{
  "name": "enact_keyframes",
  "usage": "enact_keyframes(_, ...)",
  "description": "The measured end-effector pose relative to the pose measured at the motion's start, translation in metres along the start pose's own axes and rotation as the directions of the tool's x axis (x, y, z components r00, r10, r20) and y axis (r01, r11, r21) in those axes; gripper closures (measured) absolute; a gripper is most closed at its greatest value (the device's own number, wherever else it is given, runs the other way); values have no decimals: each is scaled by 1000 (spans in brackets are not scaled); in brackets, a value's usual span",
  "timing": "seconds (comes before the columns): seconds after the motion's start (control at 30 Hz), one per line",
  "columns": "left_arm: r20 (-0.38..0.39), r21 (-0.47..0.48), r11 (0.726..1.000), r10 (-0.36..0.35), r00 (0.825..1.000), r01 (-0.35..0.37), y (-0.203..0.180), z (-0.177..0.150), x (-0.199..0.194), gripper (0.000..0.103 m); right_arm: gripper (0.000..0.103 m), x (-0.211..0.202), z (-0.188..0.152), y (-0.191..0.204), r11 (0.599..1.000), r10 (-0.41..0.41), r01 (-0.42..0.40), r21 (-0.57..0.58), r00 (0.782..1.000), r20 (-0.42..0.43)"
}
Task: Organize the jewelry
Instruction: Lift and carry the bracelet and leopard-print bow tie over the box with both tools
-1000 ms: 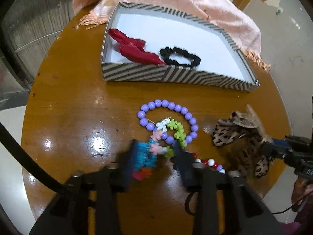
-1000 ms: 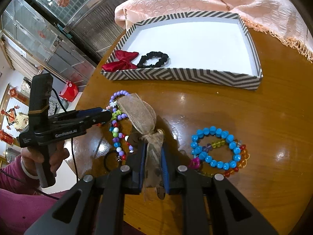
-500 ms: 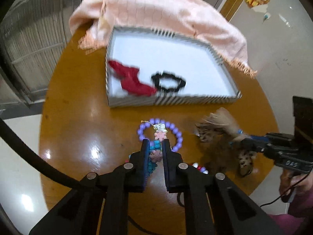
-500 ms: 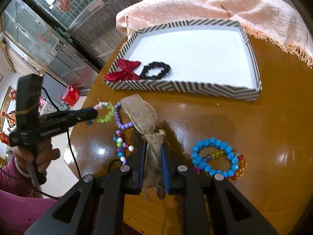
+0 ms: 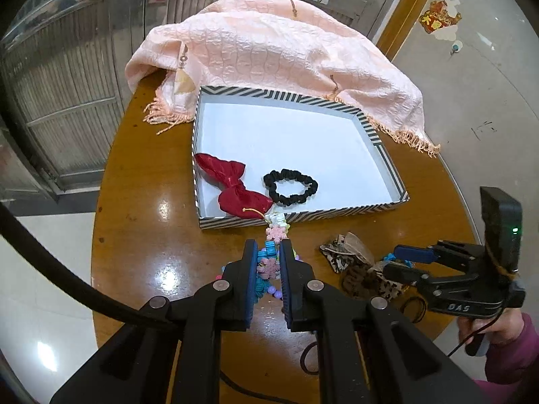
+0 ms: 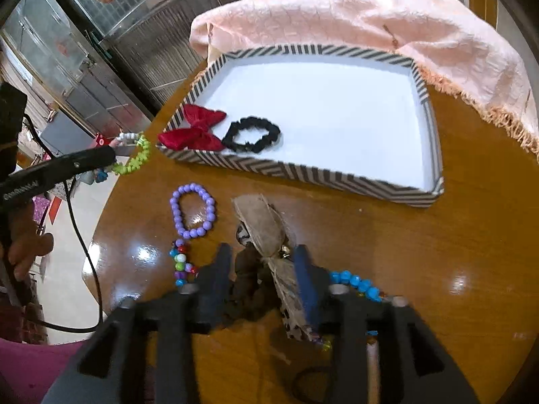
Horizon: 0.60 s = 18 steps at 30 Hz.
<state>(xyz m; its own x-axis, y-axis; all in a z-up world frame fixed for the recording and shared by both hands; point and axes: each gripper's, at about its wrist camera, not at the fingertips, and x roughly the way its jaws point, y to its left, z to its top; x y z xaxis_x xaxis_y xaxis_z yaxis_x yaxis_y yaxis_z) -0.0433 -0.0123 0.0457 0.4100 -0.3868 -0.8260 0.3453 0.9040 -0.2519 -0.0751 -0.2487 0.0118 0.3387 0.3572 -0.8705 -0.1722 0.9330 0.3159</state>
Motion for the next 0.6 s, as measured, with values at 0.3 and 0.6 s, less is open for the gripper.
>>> enact_keyframes(0.3,-4,-5,1000,11,1000,-12,0,5,2,97,89,27,0,-5,998,60,-60,0,996,-61)
enact_keyframes(0.6,34,6,1000,18,999,-18,-1,24,-10,96,89,-32,32,-2,990,141,-140,-12,987,77)
